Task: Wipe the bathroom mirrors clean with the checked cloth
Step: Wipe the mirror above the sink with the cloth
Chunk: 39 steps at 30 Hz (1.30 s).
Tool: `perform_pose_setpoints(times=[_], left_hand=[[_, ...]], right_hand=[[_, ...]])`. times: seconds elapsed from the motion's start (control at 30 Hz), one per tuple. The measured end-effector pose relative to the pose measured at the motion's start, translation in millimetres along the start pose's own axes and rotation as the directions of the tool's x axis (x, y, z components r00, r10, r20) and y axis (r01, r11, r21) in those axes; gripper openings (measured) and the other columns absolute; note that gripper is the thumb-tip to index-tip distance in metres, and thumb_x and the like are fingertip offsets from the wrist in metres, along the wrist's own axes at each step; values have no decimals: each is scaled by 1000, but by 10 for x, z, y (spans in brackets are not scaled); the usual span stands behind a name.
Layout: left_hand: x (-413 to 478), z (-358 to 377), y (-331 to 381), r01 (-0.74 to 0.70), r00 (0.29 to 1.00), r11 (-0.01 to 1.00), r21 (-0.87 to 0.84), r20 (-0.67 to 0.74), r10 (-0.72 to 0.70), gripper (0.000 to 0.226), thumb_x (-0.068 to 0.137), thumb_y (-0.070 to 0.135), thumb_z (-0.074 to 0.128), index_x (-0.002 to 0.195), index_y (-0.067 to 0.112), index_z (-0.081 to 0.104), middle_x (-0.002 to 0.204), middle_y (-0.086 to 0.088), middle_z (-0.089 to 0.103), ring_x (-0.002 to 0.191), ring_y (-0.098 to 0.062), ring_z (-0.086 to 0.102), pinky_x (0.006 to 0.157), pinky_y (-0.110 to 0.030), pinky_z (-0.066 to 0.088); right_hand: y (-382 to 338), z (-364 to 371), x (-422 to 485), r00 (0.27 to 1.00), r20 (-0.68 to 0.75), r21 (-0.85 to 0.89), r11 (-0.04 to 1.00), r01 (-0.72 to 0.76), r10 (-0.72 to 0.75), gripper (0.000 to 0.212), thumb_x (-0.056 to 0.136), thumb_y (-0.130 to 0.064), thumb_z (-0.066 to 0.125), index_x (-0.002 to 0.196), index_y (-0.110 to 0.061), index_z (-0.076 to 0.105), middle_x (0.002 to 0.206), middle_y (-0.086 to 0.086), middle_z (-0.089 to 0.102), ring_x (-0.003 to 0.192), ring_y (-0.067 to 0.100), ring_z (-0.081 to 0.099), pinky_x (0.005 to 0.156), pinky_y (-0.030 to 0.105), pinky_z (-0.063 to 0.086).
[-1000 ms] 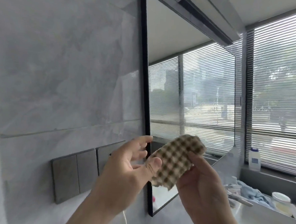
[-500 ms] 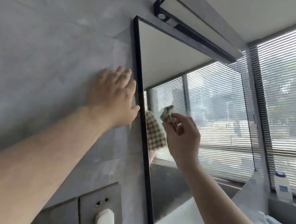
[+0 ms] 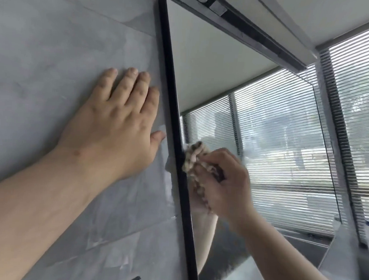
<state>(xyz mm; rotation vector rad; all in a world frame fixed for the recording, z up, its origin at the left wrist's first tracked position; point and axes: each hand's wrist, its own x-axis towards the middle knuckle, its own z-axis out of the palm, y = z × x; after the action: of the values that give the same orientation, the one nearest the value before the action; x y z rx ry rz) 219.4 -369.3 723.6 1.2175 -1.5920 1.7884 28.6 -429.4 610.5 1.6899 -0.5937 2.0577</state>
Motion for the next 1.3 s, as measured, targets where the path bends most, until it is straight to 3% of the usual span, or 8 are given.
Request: perform_pose_setpoints(times=[0.17,0.3,0.57,0.67,0.8,0.87,1.0,1.3], left_hand=[[-1,-24,34,4,999,999,34,43,-5,87,89,57,15,150,-2,30,158,-25,28,147,-38,25,120,-54,15],[13,-70,55,6,996,996,89,91,-14,107,78,72,-10,155,1,13,163,-21,13,151,-36,12,121,-54,10],[17,-72,37,10,995,1000,30,97,-13,114,74,77,-8,156,1,14,163,-22,14,152,-35,12,121,-55,7],[23,-114,11,-13,991,1000,22,136,10,114,72,77,-9,156,3,12,164,-20,13,151,-35,12,121,-53,8],[201,-187,-129,-85,984,996,29,160,79,124,58,87,-8,152,12,19,155,-12,25,139,-29,28,116,-45,21],[267,-172,-185,-109,978,993,44,183,100,124,60,91,-8,156,13,6,162,-12,10,148,-30,10,121,-47,9],[247,-97,-140,-123,973,992,36,201,113,121,69,91,1,155,7,-13,165,-13,-13,153,-27,-14,121,-53,-8],[248,-60,-159,-98,978,995,-12,186,99,122,72,92,7,153,5,-18,164,-13,-20,152,-26,-18,121,-51,-9]], right_hand=[[935,-446,591,849,-304,-74,878,-473,432,27,89,-24,68,65,-22,54,63,-7,57,61,10,55,56,27,40],[1375,-690,662,739,-373,10,799,-601,561,17,85,-32,68,80,-16,67,78,4,70,80,27,70,72,43,58],[246,-192,309,917,-128,49,926,-375,378,29,88,-41,58,111,-24,58,94,-14,66,86,1,64,72,28,53],[-139,-9,208,977,41,66,975,-212,210,30,80,-46,59,101,-25,64,87,-16,66,82,3,64,71,24,51],[-112,11,14,996,86,55,998,30,-35,14,79,-29,69,90,-20,69,84,-13,59,76,6,60,65,25,47],[-20,-18,-113,994,76,53,996,77,-81,14,81,-26,70,88,-14,72,86,-10,60,78,9,61,65,30,50],[-4,20,31,991,81,67,992,105,-110,11,81,-26,67,91,-20,70,86,-8,59,77,14,61,61,38,51],[-223,284,1602,997,72,-42,999,13,-10,11,85,-13,70,96,-11,71,91,-5,60,82,1,52,70,8,38]])
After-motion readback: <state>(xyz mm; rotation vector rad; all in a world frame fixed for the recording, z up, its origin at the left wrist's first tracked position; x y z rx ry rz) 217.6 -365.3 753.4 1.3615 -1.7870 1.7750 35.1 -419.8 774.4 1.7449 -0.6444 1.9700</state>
